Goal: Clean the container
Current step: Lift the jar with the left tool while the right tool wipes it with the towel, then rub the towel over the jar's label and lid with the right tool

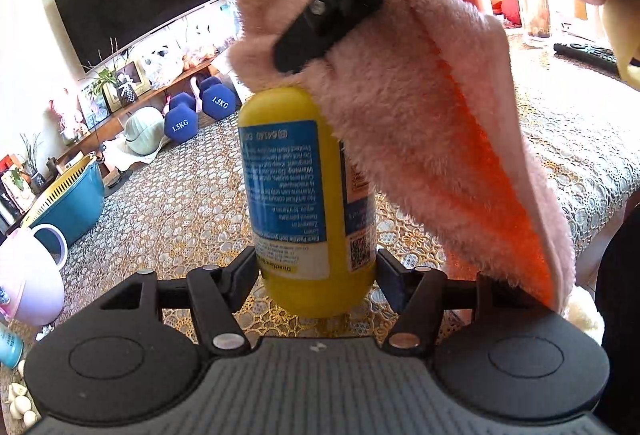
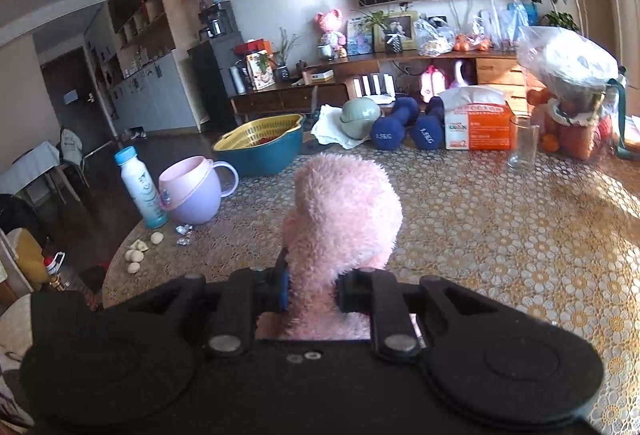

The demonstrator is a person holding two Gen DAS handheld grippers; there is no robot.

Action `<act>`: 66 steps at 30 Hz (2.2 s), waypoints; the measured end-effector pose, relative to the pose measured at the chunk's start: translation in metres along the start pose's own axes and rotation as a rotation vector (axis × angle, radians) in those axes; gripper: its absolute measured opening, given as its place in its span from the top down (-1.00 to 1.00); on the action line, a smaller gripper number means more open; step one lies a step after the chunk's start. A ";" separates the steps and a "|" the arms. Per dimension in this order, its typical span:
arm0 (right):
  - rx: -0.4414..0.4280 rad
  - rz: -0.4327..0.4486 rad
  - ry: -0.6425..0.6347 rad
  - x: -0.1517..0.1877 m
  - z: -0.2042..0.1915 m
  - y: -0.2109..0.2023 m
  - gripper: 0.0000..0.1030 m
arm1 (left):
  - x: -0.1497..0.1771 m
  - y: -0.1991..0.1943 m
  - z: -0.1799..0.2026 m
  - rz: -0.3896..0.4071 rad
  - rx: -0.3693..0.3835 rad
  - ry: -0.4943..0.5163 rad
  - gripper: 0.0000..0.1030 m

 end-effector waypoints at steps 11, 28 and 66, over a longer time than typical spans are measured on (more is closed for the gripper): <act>0.204 -0.090 0.055 0.033 0.051 -0.002 0.64 | -0.008 0.004 0.001 0.002 0.011 0.036 -0.22; 0.096 0.083 -0.072 -0.022 0.026 -0.064 0.63 | -0.014 0.001 0.016 0.030 0.032 0.104 -0.21; 0.155 -0.146 0.029 0.019 0.095 -0.024 0.60 | -0.005 0.000 0.005 0.005 0.084 0.050 -0.21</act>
Point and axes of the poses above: each gripper's, at about its wrist camera, not at the fingertips, and y roughly the way its jaws point, z to its right, x to its underside, the point moved 1 cm from there along y, roughly the way its jaws point, and after that the axes turned 1 degree about -y, right-handed, at the moved point
